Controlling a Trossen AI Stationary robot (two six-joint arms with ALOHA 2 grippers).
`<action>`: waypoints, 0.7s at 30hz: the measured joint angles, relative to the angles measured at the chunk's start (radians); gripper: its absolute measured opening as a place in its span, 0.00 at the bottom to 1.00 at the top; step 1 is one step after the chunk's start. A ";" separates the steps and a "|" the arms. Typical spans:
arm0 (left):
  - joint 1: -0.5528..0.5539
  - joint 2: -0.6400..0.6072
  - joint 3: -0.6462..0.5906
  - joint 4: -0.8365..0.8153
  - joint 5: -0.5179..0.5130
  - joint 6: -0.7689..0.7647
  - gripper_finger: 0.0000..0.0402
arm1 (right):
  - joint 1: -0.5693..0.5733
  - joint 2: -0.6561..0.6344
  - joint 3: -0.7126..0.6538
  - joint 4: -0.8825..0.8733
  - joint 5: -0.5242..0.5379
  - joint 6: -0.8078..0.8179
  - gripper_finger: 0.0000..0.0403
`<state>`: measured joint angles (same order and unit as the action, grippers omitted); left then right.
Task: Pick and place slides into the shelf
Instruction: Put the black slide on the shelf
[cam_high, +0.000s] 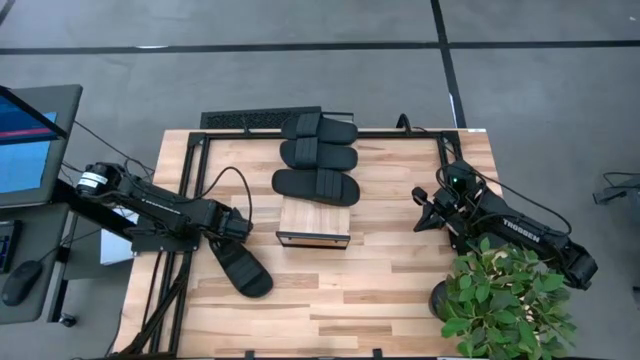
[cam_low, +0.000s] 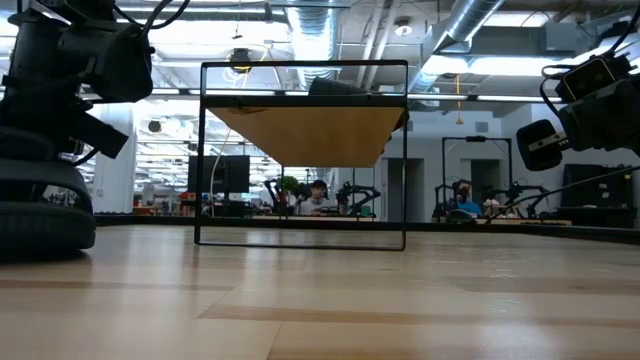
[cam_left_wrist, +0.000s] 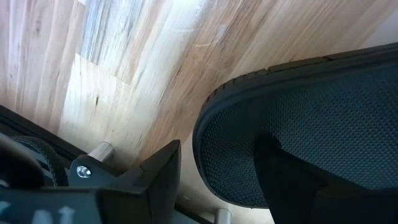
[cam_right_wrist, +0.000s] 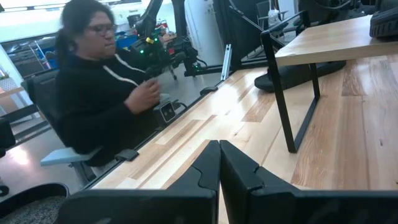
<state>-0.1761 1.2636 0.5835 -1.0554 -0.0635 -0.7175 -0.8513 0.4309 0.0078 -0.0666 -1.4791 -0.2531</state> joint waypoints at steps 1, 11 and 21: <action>0.000 0.000 0.000 0.000 0.000 0.000 0.48 | 0.000 0.000 0.000 0.000 0.000 0.000 0.00; 0.000 0.000 0.000 -0.022 -0.001 -0.057 0.48 | 0.000 0.000 0.000 0.000 0.000 0.000 0.00; 0.000 0.000 0.000 -0.019 -0.002 -0.046 0.48 | 0.000 0.000 0.000 0.000 0.000 0.000 0.00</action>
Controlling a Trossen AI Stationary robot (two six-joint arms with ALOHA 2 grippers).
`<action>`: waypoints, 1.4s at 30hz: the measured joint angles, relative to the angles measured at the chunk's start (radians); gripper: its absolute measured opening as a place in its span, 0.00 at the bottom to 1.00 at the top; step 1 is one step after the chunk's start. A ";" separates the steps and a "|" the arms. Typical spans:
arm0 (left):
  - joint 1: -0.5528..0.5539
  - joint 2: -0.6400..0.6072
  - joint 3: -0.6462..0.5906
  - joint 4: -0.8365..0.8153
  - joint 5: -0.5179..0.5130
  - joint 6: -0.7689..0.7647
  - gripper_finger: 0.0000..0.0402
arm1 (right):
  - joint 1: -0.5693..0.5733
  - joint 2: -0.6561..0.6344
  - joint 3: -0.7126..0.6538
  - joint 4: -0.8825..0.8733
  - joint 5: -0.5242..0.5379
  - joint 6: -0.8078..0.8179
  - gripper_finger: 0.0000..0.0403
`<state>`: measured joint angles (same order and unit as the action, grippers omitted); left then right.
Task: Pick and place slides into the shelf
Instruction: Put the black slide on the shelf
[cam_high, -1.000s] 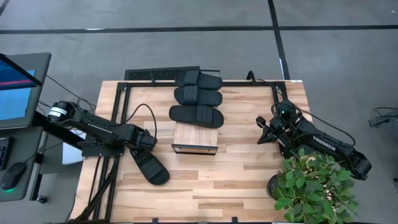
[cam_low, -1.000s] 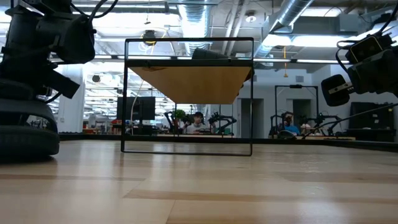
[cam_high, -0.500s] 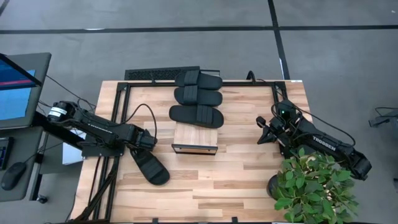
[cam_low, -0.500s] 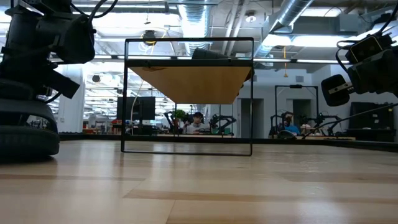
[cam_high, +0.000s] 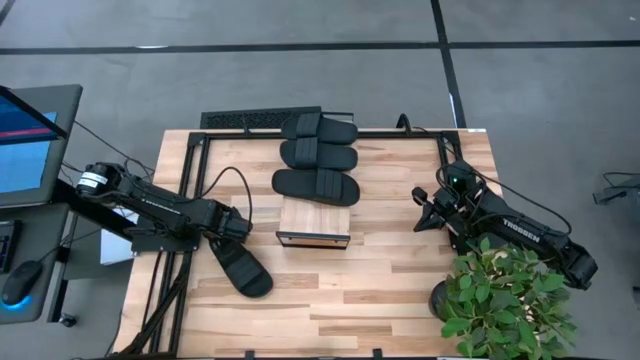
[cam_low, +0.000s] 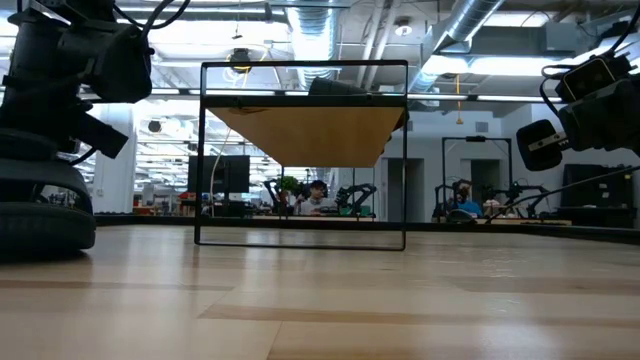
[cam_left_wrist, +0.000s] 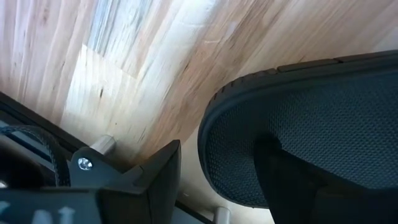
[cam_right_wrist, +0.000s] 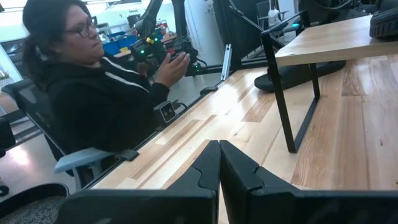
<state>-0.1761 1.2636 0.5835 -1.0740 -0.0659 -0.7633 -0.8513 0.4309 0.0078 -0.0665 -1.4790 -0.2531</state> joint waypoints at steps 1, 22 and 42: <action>0.000 0.000 0.000 0.000 0.000 -0.002 0.48 | 0.000 0.000 0.000 0.000 0.000 0.000 0.00; 0.077 0.000 0.000 0.051 0.054 0.161 0.48 | 0.000 0.000 0.000 0.000 0.000 0.000 0.00; 0.106 0.000 0.000 0.067 0.066 0.226 0.48 | 0.000 0.000 0.000 0.000 0.000 0.000 0.00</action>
<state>-0.0700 1.2636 0.5835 -1.0071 0.0002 -0.5373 -0.8515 0.4309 0.0078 -0.0664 -1.4791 -0.2531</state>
